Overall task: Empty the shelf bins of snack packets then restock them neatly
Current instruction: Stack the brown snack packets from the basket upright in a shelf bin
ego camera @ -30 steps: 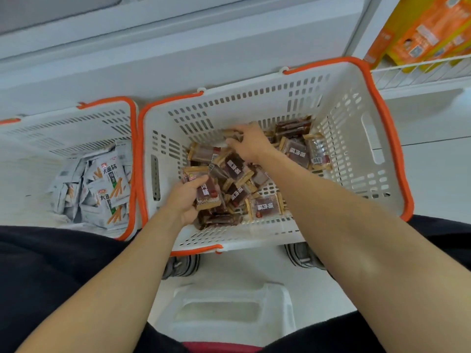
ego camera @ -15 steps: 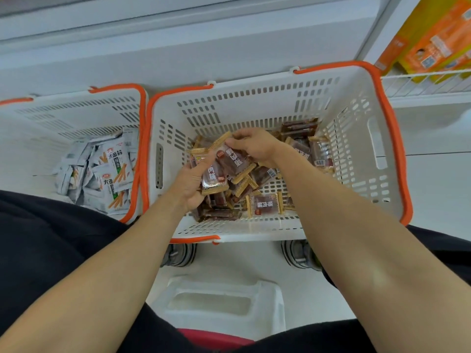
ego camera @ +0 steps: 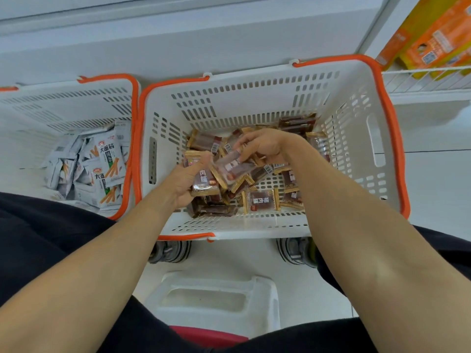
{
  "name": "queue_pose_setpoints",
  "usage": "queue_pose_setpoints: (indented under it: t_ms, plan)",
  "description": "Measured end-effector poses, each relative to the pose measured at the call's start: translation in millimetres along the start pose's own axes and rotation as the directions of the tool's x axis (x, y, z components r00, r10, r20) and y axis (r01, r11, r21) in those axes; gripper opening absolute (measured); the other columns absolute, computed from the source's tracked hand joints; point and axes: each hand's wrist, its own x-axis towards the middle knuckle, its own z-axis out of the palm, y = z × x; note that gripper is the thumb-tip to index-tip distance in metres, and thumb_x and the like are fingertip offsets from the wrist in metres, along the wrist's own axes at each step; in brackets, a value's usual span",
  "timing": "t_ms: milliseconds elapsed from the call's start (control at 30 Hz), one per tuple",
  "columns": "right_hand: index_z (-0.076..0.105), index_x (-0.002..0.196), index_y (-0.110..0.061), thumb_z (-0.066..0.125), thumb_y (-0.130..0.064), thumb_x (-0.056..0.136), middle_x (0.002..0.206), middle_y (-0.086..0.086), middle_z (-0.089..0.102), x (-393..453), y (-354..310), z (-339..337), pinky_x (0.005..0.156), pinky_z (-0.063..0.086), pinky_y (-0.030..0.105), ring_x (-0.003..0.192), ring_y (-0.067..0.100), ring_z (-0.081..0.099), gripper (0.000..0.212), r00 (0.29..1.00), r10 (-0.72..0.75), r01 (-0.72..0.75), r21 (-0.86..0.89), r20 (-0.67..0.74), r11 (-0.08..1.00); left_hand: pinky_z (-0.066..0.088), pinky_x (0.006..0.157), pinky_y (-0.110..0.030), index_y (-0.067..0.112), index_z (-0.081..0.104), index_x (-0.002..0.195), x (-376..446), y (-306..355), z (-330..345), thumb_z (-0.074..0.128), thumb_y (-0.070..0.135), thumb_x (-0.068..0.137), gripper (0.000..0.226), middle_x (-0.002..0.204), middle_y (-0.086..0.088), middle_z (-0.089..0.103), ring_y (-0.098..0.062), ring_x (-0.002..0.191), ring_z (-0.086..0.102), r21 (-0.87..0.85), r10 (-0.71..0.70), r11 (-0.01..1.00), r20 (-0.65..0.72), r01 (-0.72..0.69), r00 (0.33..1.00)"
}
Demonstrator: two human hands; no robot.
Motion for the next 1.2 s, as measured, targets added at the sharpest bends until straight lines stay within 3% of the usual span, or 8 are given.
queue_pose_setpoints:
  t_ms: [133, 367, 500, 600, 733, 833, 1000, 1200]
  plan:
    - [0.075, 0.111, -0.022, 0.071, 0.005, 0.085, 0.107, 0.006, 0.074, -6, -5, 10, 0.076, 0.061, 0.04, 0.093, 0.025, 0.074, 0.038, 0.979, 0.078, -0.057, -0.114, 0.19, 0.992, 0.05, 0.1, -0.056, 0.013, 0.066, 0.122, -1, -8, 9, 0.082, 0.036, 0.074, 0.055, 0.119, -0.014, 0.071, -0.033, 0.109, 0.068, 0.193, -0.082, 0.98, 0.154, 0.052, 0.985]
    - [0.061, 0.092, -0.014, 0.085, -0.006, 0.075, 0.103, 0.005, 0.072, 18, 39, 32, 0.085, 0.061, 0.04, 0.094, 0.021, 0.072, 0.031, 0.947, 0.02, -0.039, -0.051, -0.32, 0.998, 0.053, 0.097, -0.051, 0.018, 0.07, 0.113, 15, -33, 3, 0.088, 0.013, 0.07, 0.046, 0.107, -0.008, 0.076, -0.031, 0.106, 0.07, 0.308, -0.089, 0.948, 0.013, 0.08, 0.996]
    - [0.072, 0.107, -0.015, 0.088, -0.013, 0.074, 0.11, 0.003, 0.071, 15, 90, 27, 0.091, 0.055, 0.033, 0.103, 0.023, 0.067, 0.037, 0.941, 0.129, -0.296, -0.575, -0.313, 0.763, 0.057, 0.086, -0.041, 0.017, 0.068, 0.112, 17, -39, 7, 0.085, 0.013, 0.077, 0.04, 0.103, -0.005, 0.076, -0.027, 0.102, 0.071, 0.329, -0.13, 0.936, -0.014, 0.127, 0.991]
    - [0.069, 0.115, -0.01, 0.092, -0.019, 0.068, 0.107, 0.006, 0.071, 15, 102, 33, 0.089, 0.057, 0.037, 0.097, 0.025, 0.067, 0.053, 0.931, 0.101, -0.317, -0.642, -0.35, 0.699, 0.046, 0.105, -0.051, 0.018, 0.07, 0.111, 20, -43, 7, 0.091, 0.02, 0.068, 0.048, 0.108, -0.004, 0.076, -0.029, 0.111, 0.066, 0.366, -0.157, 0.919, 0.007, 0.144, 0.988]
    - [0.069, 0.093, -0.01, 0.083, -0.011, 0.078, 0.095, 0.006, 0.07, 13, 98, 40, 0.069, 0.055, 0.033, 0.08, 0.022, 0.064, 0.02, 0.93, 0.075, -0.336, -0.751, -0.36, 0.569, 0.046, 0.105, -0.053, 0.019, 0.067, 0.118, 25, -49, 4, 0.098, 0.036, 0.046, 0.08, 0.115, -0.005, 0.073, -0.03, 0.115, 0.064, 0.371, -0.176, 0.913, -0.014, 0.168, 0.984]
    - [0.068, 0.097, -0.01, 0.077, -0.017, 0.085, 0.103, 0.005, 0.068, 7, 86, 38, 0.07, 0.053, 0.031, 0.085, 0.022, 0.063, 0.016, 0.95, 0.128, -0.311, -0.848, -0.283, 0.429, 0.048, 0.103, -0.05, 0.02, 0.066, 0.117, 24, -45, 3, 0.096, 0.029, 0.06, 0.064, 0.114, -0.003, 0.073, -0.028, 0.112, 0.065, 0.359, -0.141, 0.923, -0.015, 0.137, 0.99]
    - [0.062, 0.12, -0.016, 0.072, -0.021, 0.092, 0.124, 0.005, 0.064, -8, 39, 24, 0.085, 0.062, 0.043, 0.1, 0.031, 0.072, 0.031, 0.963, 0.248, -0.248, -0.713, -0.106, 0.656, 0.048, 0.092, -0.035, 0.019, 0.063, 0.122, 24, -37, 5, 0.087, 0.021, 0.076, 0.052, 0.114, 0.001, 0.07, -0.019, 0.109, 0.063, 0.397, 0.031, 0.918, -0.052, -0.008, 0.998]
    - [0.07, 0.119, -0.031, 0.074, -0.028, 0.09, 0.105, -0.008, 0.066, -14, 26, 29, 0.096, 0.05, 0.039, 0.096, 0.017, 0.064, 0.03, 0.996, 0.034, -0.082, -0.725, -0.081, 0.684, 0.055, 0.093, -0.041, 0.018, 0.06, 0.128, 6, -31, 3, 0.081, 0.025, 0.078, 0.055, 0.119, -0.005, 0.071, -0.023, 0.111, 0.067, 0.317, -0.054, 0.948, 0.197, -0.012, 0.979]
